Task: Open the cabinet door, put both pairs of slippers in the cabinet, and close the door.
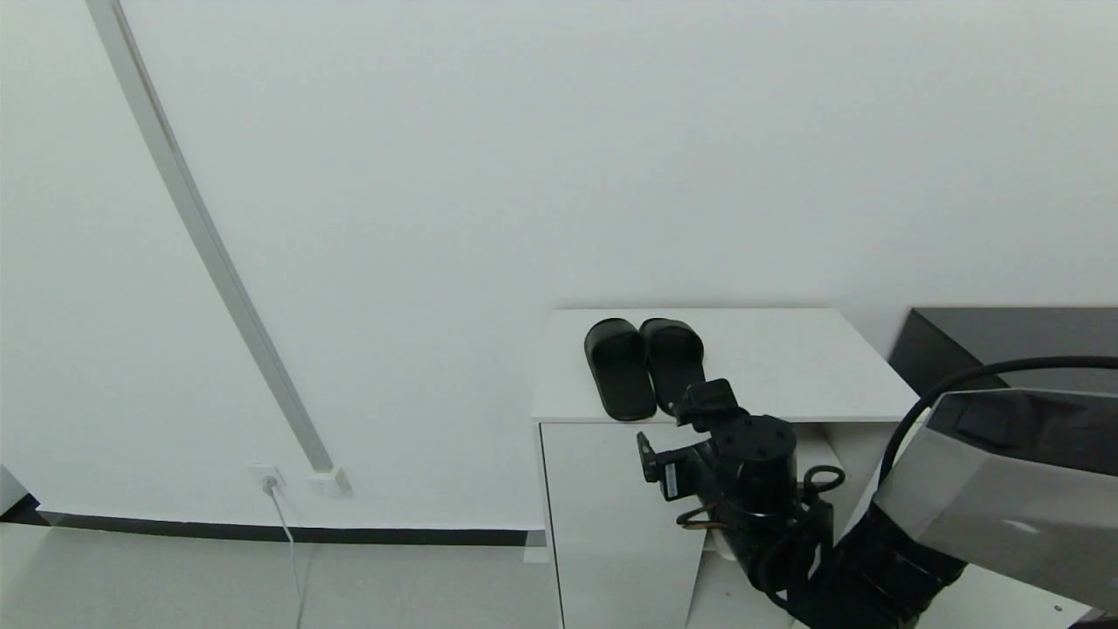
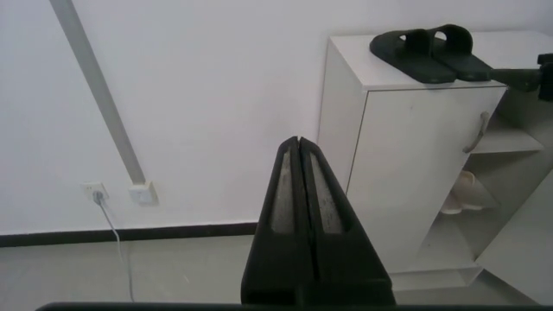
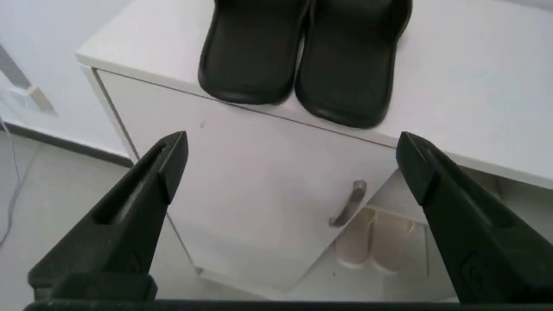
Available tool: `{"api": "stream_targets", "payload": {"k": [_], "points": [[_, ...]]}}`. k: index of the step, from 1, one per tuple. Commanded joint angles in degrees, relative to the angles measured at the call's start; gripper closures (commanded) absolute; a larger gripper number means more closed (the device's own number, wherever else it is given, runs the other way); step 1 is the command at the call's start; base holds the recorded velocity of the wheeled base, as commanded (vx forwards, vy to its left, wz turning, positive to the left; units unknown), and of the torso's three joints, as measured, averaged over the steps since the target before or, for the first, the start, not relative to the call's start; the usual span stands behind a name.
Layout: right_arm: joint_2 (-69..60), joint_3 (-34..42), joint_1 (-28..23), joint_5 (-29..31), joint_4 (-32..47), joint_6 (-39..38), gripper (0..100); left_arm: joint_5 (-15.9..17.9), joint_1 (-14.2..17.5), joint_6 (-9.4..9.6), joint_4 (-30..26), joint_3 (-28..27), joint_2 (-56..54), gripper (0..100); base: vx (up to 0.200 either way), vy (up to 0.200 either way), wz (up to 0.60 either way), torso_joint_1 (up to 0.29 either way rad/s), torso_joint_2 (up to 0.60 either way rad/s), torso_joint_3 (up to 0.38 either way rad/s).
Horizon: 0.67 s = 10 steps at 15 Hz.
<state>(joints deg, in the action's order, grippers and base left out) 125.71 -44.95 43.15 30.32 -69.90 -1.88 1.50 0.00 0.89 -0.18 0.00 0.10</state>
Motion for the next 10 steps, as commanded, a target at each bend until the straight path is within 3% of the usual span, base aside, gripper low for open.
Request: {"api": "stream_targets", "payload": {"k": [1,5,7,10], "points": [[-4.07,-7.08,-1.23,0.00,8.11,-3.48,0,-0.01,0.00,-0.01,0.01,0.00,-0.01,100,0.000,0.000,0.00,0.000,0.00,0.000],[-9.25,-12.97,-1.23,0.00,22.70,-7.61,0,0.08,0.00,-0.01,0.01,0.00,-0.01,100,0.000,0.000,0.00,0.000,0.00,0.000],[-10.13,-13.76,-0.79,0.00,27.27,-10.52,0,-0.01,0.00,-0.10,0.01,0.00,-0.01,100,0.200,0.000,0.00,0.005,0.00,-0.002],[-9.69,-13.06,-0.35,-0.08,27.63,-11.13,0,-0.01,0.00,-0.10,0.01,0.00,-0.01,100,0.200,0.000,0.00,-0.002,-0.01,0.006]]}}
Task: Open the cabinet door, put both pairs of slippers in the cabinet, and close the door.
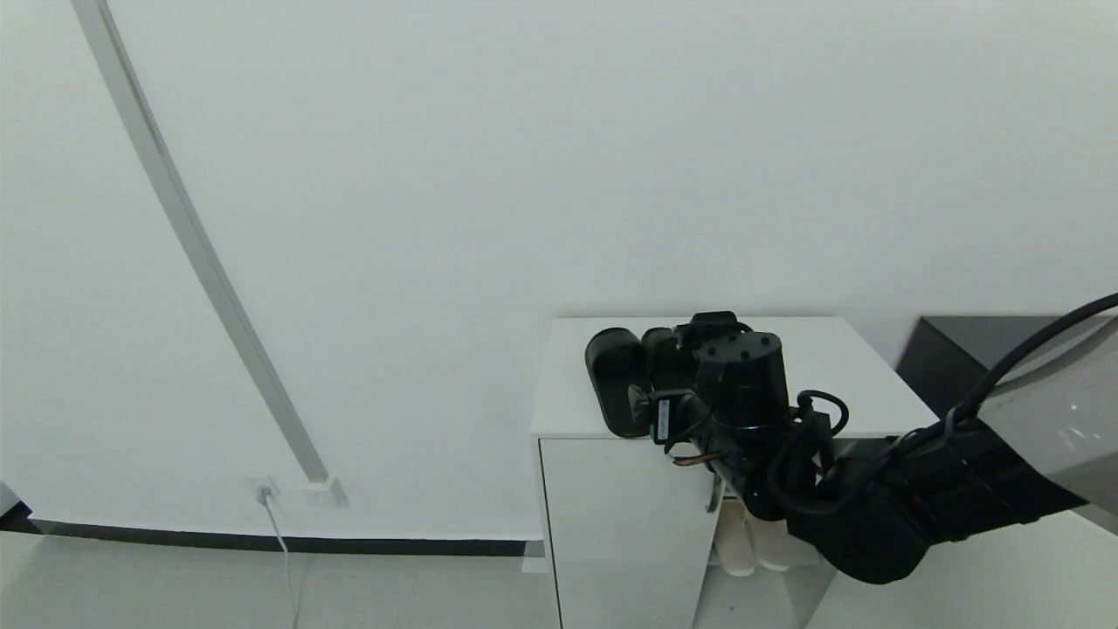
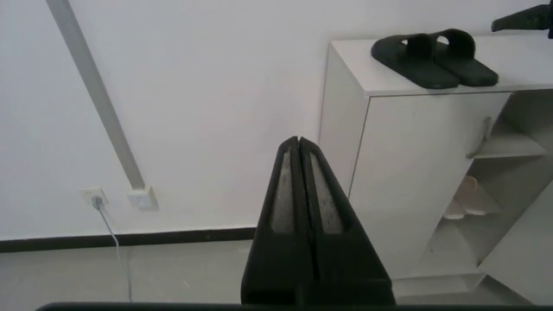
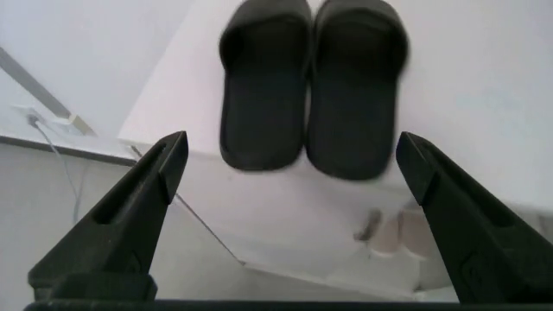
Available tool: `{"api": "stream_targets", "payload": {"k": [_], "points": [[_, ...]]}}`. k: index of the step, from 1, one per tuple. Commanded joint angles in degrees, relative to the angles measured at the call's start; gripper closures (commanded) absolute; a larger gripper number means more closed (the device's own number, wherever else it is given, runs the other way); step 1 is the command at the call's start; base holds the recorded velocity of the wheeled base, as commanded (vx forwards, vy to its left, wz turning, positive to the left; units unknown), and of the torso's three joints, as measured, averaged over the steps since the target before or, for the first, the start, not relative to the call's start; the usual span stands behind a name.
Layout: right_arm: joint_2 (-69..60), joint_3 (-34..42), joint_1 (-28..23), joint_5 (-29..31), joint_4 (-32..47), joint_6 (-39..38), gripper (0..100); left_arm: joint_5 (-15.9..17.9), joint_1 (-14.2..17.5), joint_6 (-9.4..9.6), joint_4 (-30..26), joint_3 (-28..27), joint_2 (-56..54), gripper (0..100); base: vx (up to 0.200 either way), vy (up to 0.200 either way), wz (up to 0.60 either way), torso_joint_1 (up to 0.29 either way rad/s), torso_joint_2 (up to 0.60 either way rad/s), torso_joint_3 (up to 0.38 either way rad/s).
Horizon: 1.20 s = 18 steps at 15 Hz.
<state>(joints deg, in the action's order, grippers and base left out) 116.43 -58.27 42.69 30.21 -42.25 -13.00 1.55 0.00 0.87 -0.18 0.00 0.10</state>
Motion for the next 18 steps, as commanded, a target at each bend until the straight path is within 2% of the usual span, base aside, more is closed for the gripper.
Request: {"api": "stream_targets", "payload": {"k": [1,4,9,18], "points": [[-0.33,0.88,0.29,-0.06,-0.02,-0.01,0,0.03,0.00,0.01,0.01,0.00,-0.01,100,0.200,0.000,0.00,0.007,0.00,-0.012],[1.78,2.37,0.99,-1.03,-0.37,-0.80,0,-0.05,0.00,-0.07,0.01,0.00,-0.01,100,0.200,0.000,0.00,0.010,0.00,0.001],[6.97,0.53,0.90,-1.47,-2.04,-0.72,0,-0.05,0.00,-0.25,0.01,0.00,-0.01,100,0.000,0.000,0.00,0.000,0.00,0.000],[20.33,-16.17,-4.63,-2.08,-2.75,1.13,0,-0.05,0.00,-0.25,0.01,0.00,-0.01,100,0.000,0.000,0.00,0.000,0.00,0.000]]}}
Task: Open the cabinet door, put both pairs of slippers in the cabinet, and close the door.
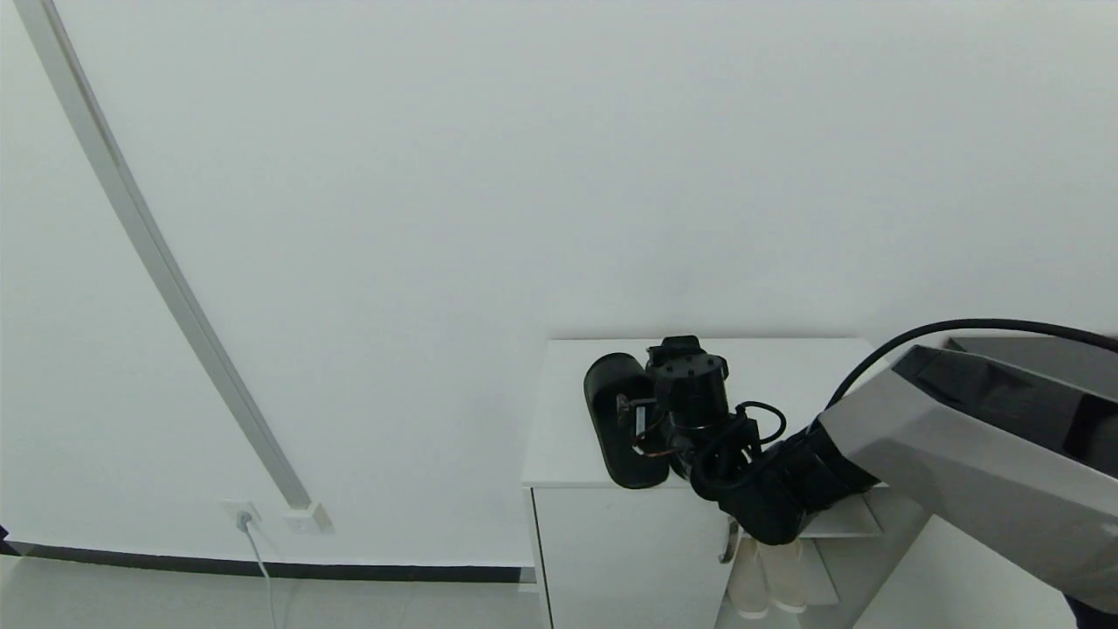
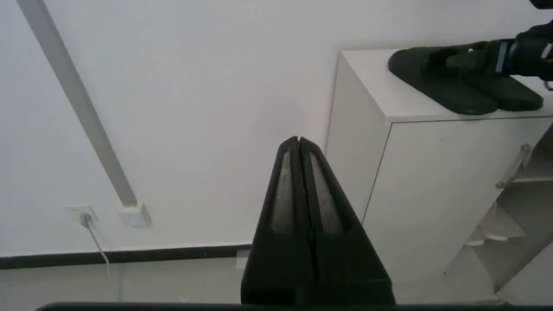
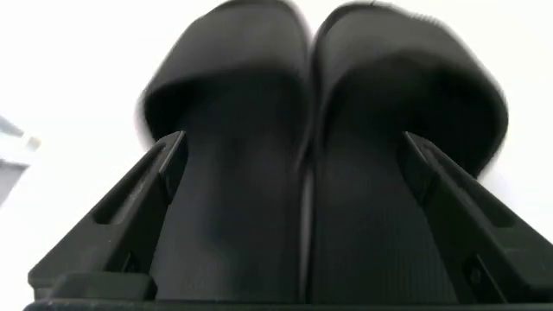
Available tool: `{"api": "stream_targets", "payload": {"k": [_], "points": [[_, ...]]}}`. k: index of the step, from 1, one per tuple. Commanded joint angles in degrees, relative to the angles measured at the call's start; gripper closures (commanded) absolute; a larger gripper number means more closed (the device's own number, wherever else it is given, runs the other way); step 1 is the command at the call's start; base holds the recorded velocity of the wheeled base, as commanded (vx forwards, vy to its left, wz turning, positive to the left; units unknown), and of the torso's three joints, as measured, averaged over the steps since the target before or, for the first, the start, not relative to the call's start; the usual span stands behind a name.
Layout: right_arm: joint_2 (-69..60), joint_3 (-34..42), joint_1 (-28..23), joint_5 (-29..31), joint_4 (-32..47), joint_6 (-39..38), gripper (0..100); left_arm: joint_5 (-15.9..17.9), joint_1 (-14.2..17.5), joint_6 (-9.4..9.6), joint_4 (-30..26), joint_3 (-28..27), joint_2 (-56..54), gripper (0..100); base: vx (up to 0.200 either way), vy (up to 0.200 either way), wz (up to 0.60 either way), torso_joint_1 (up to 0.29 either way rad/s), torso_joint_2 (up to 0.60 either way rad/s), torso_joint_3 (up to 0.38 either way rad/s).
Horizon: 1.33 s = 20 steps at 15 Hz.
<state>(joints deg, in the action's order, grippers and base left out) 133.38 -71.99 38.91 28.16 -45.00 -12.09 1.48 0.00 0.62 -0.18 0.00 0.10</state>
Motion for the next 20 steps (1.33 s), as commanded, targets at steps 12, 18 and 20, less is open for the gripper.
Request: {"api": "stream_targets", "payload": {"k": [12,18,20], "points": [[9.18,-10.72,-3.67,-3.38,-1.67,3.22,100,0.02,0.00,-0.01,0.01,0.00,-0.01,100,0.000,0.000,0.00,0.000,0.00,0.000],[8.48,-9.84,-3.58,-2.94,-1.94,4.18,100,0.02,0.00,-0.01,0.01,0.00,-0.01,100,0.000,0.000,0.00,0.000,0.00,0.000],[5.14,-7.03,-3.40,-2.94,-2.11,4.18,100,0.02,0.00,-0.01,0.01,0.00,-0.01,100,0.000,0.000,0.00,0.000,0.00,0.000]]}}
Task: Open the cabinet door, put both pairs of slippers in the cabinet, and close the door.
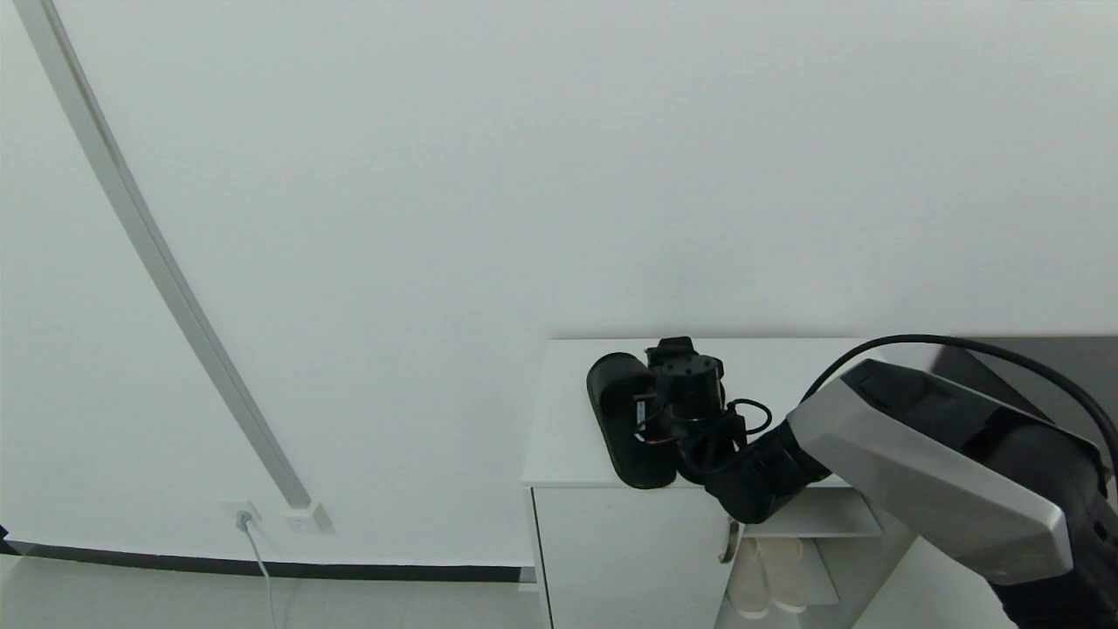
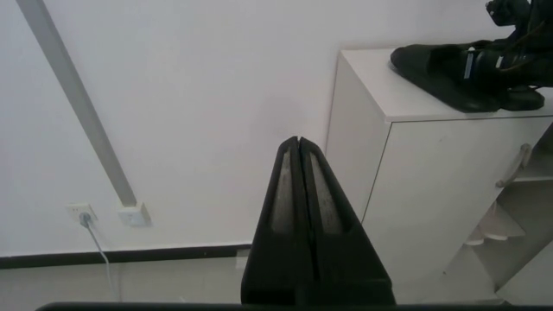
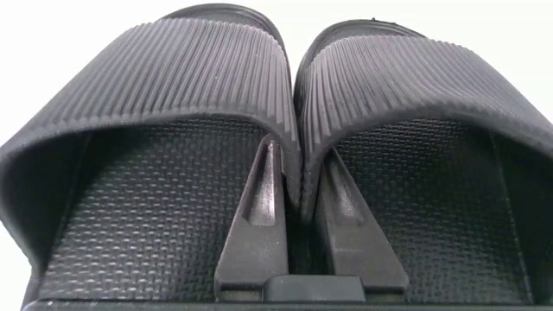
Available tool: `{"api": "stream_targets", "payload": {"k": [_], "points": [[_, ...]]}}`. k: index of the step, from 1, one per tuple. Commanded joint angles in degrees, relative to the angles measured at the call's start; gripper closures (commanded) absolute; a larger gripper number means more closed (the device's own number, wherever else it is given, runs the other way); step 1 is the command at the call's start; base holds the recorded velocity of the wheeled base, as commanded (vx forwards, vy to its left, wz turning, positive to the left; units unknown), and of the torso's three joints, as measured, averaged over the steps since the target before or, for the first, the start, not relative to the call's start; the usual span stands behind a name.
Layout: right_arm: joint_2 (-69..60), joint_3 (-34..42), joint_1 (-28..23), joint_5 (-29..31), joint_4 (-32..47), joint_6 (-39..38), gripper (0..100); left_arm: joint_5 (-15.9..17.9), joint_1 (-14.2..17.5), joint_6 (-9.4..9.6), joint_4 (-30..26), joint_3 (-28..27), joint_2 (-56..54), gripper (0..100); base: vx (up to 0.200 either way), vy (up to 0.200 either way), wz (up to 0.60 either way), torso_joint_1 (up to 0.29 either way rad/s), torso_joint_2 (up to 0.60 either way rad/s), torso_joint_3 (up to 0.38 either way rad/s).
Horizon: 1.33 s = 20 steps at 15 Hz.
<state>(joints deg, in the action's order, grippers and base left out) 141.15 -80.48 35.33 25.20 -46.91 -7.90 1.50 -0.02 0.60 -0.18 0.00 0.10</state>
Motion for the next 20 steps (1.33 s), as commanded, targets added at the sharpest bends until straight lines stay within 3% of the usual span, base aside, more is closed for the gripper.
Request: {"api": "stream_targets", "payload": {"k": [1,7,10,13,20], "points": [[-6.59,5.42,0.79,0.03,-1.43,-0.01,100,-0.01,0.02,0.02,0.01,0.00,-0.01,100,0.000,0.000,0.00,0.000,0.00,0.000],[-24.44,32.41,4.49,-1.20,-11.54,-0.01,100,-0.01,0.02,0.19,0.01,0.00,-0.01,100,0.000,0.000,0.00,0.000,0.00,0.000],[-32.26,44.18,6.86,-4.81,-15.49,-0.01,100,-0.01,0.02,0.28,0.01,0.00,-0.01,100,0.000,0.000,0.00,0.000,0.00,0.000],[-37.53,48.67,9.06,-5.51,-15.14,-0.10,100,-0.01,0.02,0.19,0.01,0.00,-0.01,100,0.000,0.000,0.00,0.000,0.00,0.000],[-38.41,48.84,9.50,-5.42,-11.89,0.08,100,-0.01,0.02,0.11,0.01,0.00,-0.01,100,0.000,0.000,0.00,0.000,0.00,0.000]]}}
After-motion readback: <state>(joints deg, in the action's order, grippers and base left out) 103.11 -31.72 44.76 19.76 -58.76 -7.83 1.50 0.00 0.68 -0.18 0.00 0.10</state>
